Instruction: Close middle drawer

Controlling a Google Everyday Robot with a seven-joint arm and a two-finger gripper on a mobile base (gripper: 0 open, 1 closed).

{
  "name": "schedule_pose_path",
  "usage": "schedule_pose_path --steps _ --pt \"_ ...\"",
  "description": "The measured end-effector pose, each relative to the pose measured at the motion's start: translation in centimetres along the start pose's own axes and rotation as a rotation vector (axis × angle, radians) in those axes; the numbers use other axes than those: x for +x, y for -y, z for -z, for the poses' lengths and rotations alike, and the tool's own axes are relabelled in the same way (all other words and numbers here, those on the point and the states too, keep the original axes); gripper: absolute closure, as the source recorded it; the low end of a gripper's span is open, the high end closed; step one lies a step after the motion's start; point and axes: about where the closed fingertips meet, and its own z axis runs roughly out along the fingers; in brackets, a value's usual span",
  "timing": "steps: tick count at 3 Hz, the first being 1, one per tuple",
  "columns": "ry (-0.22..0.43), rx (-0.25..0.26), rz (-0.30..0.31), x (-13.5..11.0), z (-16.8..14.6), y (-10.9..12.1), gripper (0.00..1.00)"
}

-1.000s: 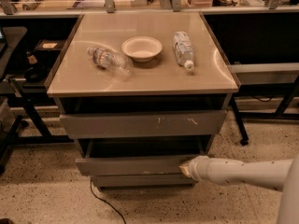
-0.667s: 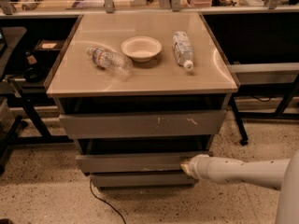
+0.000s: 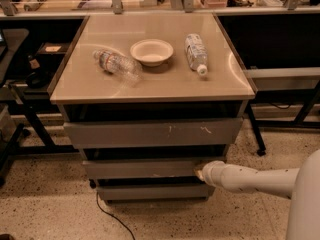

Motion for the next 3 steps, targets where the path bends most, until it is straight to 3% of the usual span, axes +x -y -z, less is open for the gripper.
schedule_pose_path --steps 2,3 --pt "0.011 0.003 0.004 -0.2 -0.7 0.6 1.0" --pt "-0.019 -0.006 -0.019 0.7 0.5 0.5 1.0"
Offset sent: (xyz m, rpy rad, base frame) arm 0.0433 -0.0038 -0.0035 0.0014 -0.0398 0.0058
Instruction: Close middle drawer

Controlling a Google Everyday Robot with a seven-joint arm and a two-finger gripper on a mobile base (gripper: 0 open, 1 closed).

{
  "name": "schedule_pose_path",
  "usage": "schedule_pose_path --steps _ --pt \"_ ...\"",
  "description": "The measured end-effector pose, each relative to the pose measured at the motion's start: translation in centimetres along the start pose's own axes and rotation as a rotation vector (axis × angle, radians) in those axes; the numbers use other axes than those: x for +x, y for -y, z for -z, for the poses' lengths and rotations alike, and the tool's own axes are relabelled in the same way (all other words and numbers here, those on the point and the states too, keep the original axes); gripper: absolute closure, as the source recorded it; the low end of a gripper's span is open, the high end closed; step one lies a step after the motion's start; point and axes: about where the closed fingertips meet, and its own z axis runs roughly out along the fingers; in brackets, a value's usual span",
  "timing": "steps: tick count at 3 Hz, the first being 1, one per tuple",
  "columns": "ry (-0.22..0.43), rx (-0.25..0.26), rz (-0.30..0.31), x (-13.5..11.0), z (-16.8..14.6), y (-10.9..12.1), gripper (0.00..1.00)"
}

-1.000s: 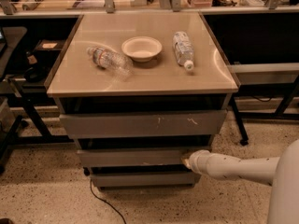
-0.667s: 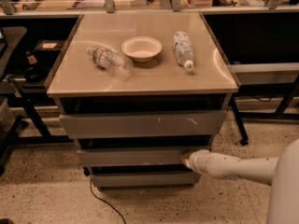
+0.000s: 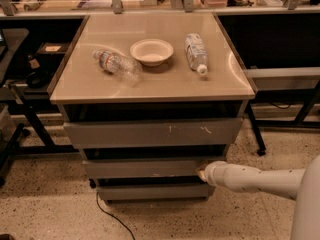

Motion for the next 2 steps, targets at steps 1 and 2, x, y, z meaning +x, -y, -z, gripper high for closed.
schedule_pose_path --steps 1,2 --pt "-0.041 0.059 -0.089 -0.1 3.6 1.1 1.0" --pt "-0.042 0.203 -0.197 -2.1 9.4 3.6 1.0"
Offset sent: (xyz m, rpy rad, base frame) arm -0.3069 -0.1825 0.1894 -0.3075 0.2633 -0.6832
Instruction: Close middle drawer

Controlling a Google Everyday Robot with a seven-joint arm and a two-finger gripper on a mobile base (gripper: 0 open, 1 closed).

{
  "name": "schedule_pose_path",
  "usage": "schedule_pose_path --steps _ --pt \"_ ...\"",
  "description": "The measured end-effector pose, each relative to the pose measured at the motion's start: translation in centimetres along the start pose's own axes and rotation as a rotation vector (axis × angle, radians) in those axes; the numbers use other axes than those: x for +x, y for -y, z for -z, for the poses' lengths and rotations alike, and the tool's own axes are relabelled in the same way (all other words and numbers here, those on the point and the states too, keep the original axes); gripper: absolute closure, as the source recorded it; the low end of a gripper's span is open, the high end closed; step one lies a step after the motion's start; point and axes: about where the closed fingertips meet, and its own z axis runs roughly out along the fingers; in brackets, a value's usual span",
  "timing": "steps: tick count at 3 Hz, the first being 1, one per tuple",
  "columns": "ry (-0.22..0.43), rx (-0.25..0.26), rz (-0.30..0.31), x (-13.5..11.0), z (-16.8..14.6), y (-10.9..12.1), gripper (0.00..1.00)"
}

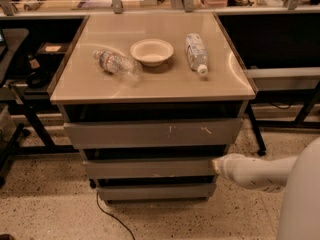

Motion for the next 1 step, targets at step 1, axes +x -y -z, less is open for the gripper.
schedule_pose_path --steps 1 --pt "-0.003 0.056 -0.031 -0.72 2.68 0.97 0.82"
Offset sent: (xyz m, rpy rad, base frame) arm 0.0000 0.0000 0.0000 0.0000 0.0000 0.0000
